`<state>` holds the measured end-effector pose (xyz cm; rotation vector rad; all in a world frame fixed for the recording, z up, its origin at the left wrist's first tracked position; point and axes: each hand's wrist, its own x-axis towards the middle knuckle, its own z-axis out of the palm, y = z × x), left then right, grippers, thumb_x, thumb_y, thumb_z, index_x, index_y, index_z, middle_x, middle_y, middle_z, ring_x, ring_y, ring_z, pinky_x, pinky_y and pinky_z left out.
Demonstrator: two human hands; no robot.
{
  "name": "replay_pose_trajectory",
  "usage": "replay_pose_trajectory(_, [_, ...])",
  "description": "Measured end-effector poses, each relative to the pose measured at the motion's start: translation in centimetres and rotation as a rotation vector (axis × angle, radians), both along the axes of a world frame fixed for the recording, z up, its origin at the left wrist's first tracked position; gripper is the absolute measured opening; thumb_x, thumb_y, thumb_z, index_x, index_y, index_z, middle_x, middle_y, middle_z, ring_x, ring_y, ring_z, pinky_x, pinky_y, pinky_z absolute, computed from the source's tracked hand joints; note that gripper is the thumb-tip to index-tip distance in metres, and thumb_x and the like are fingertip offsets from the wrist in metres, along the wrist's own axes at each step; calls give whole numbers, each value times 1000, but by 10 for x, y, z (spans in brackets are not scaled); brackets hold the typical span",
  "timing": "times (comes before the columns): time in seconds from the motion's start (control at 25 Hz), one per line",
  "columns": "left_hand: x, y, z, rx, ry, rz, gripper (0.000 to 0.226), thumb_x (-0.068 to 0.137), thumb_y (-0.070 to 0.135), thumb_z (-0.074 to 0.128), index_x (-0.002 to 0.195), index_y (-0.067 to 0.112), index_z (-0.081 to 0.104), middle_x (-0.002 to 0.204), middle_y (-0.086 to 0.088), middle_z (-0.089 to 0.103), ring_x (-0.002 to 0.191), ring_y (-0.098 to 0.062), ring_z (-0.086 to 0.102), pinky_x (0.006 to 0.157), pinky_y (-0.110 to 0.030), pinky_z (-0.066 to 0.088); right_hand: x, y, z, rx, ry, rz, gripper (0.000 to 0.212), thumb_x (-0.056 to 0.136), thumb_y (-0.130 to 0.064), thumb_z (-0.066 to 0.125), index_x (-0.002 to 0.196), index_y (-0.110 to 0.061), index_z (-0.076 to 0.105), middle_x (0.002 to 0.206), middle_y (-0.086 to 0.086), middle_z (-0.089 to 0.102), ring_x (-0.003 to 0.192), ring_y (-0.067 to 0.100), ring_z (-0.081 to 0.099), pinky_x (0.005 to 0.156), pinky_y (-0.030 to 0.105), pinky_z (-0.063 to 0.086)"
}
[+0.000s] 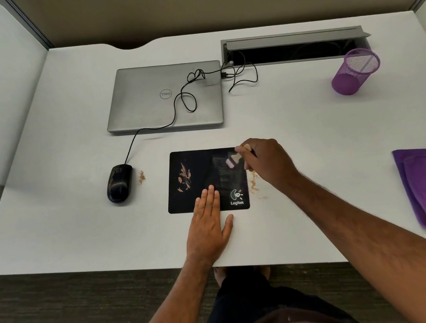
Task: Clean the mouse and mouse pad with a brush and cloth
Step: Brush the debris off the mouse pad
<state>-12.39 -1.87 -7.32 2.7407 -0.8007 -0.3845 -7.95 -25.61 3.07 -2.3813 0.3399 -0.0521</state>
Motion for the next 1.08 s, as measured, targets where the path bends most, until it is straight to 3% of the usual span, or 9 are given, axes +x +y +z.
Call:
replay_pose_trajectory(0.16, [-1,0,-1,13,-15,-7,77,104,62,15,164,16,-3,173,0,-11,158,-12,-16,129,-34,-5,1,-12,-4,-144,12,-138,35,106,-41,50,104,-17,74,82,2,78,78,24,72,78,39,58])
replay_pose_trajectory(0.28, [0,1,-2,10,-6,-1,77,105,61,15,165,15,-1,173,1,-10,158,-12,-16,130,-35,-4,4,-15,-1,-84,-77,-189,32,106,-41,52,112,-19,75,86,-1,79,77,18,73,78,33,59])
replay_pose_trajectory(0.4, [1,1,-3,17,-11,-5,77,105,60,16,165,15,-1,173,0,-11,158,-12,-17,130,-35,-4,11,-2,0,66,-73,-108,27,104,-40,55,100,-23,75,68,-8,74,60,4,69,70,27,58])
replay_pose_trajectory(0.52, [0,0,-3,17,-13,-2,77,106,60,16,165,14,-1,173,0,-10,158,-12,-16,129,-34,-5,17,4,-2,65,-5,-79,30,105,-38,54,89,-20,73,65,-7,73,59,6,68,72,33,59])
replay_pose_trajectory(0.64, [1,0,-3,16,-10,-5,77,105,61,15,165,14,-1,173,0,-10,158,-12,-16,129,-35,-4,18,-12,-1,-45,-5,-170,32,105,-37,52,92,-17,74,70,-3,75,69,15,70,77,37,58])
replay_pose_trajectory(0.88, [1,0,-3,18,-11,-4,77,106,59,18,165,13,1,174,-1,-8,159,-13,-14,130,-36,-2,25,2,1,93,-61,-136,27,104,-38,54,93,-22,73,61,-10,71,55,0,67,65,23,55])
replay_pose_trajectory(1.08, [1,0,-2,6,-3,-2,77,106,59,20,165,13,2,174,-1,-6,159,-14,-12,130,-37,-1,27,-9,0,-46,3,-154,33,105,-38,52,92,-17,74,71,-5,74,67,14,70,76,39,60])
